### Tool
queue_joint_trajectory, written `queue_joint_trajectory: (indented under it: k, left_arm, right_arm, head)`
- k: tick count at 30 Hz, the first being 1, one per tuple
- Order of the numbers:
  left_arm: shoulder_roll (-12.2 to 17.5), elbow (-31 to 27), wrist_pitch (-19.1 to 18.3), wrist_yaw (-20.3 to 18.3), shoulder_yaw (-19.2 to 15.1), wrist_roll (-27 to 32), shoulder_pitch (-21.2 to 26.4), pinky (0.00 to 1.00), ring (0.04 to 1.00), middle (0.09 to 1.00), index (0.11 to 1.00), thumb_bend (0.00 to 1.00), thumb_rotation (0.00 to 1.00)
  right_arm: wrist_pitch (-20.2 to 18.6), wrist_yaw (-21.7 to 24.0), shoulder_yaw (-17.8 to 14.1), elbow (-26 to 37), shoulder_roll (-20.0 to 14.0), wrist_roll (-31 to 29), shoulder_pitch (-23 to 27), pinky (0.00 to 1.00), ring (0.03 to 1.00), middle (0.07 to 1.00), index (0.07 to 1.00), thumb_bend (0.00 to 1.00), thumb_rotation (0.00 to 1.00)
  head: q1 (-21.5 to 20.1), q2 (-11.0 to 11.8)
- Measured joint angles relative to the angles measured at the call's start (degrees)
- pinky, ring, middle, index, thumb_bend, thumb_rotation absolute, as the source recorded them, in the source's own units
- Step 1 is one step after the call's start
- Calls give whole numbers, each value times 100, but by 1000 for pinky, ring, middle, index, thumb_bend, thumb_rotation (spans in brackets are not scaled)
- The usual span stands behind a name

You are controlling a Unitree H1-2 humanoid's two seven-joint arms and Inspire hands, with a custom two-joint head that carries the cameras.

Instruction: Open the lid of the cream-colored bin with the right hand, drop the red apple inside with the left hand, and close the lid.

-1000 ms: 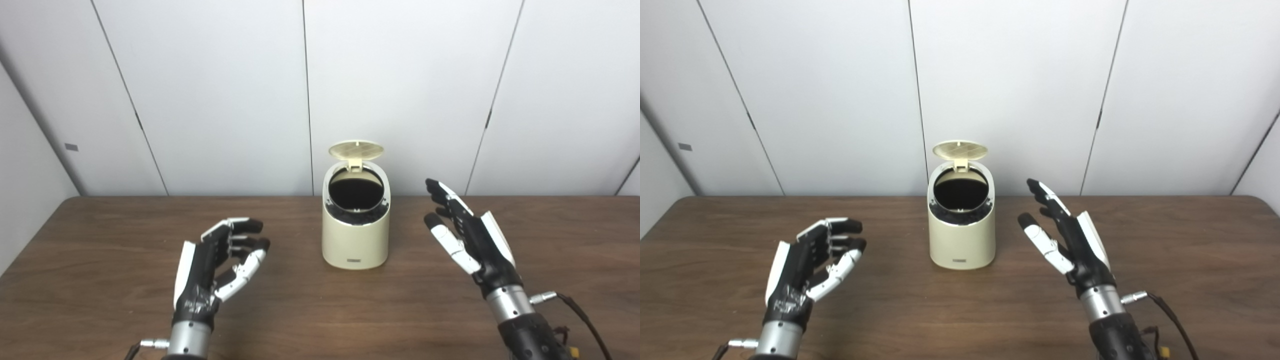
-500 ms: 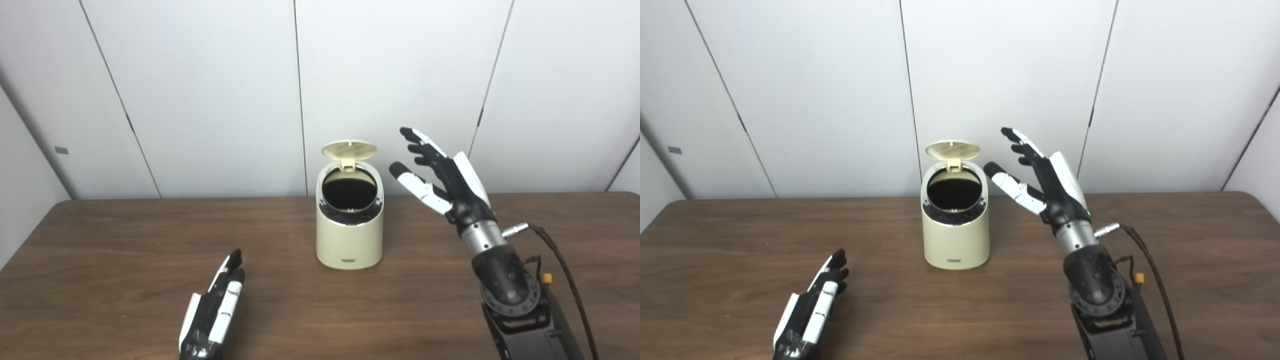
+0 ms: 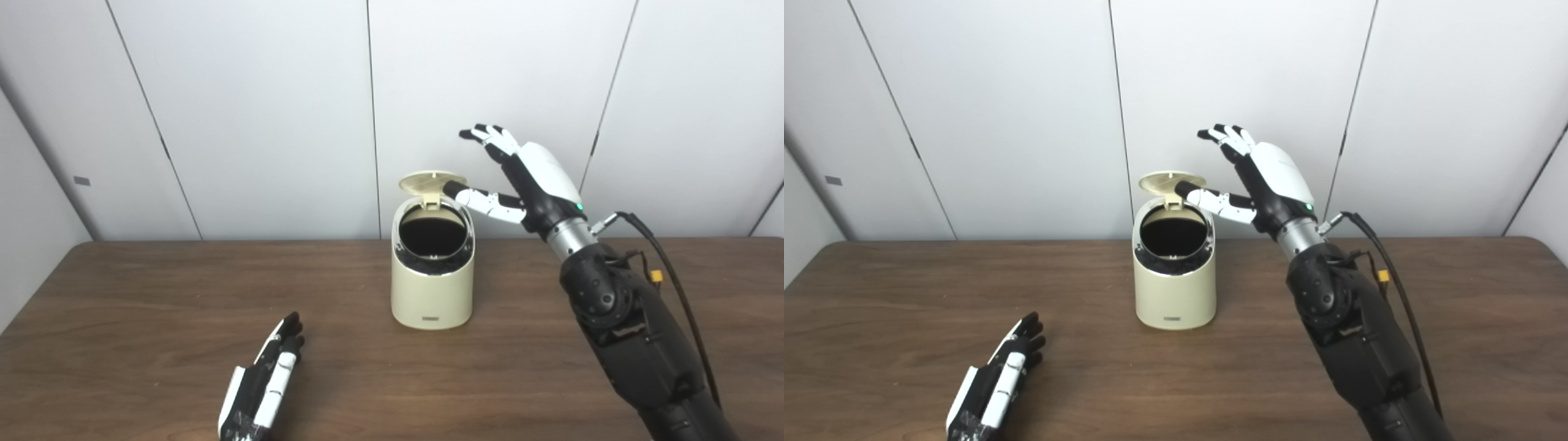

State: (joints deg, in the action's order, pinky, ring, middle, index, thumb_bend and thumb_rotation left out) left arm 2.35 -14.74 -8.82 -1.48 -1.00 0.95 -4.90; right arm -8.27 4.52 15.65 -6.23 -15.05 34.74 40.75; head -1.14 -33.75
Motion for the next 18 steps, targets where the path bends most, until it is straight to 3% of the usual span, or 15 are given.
queue_joint_trajectory:
  k: [8,18]
  left_arm:
    - [-33,14,0,0,-36,168,3,909,929,940,947,595,830]
    - [-76,20,-10,2,-41,217,11,913,930,941,956,602,835]
  right_arm:
    - [111,99,165,-218,47,60,24,994,1000,971,757,544,823]
    - [254,118,319,1,-8,313,-158,1000,1000,947,728,498,820]
  head:
    - [0,35]
    - [-9,26]
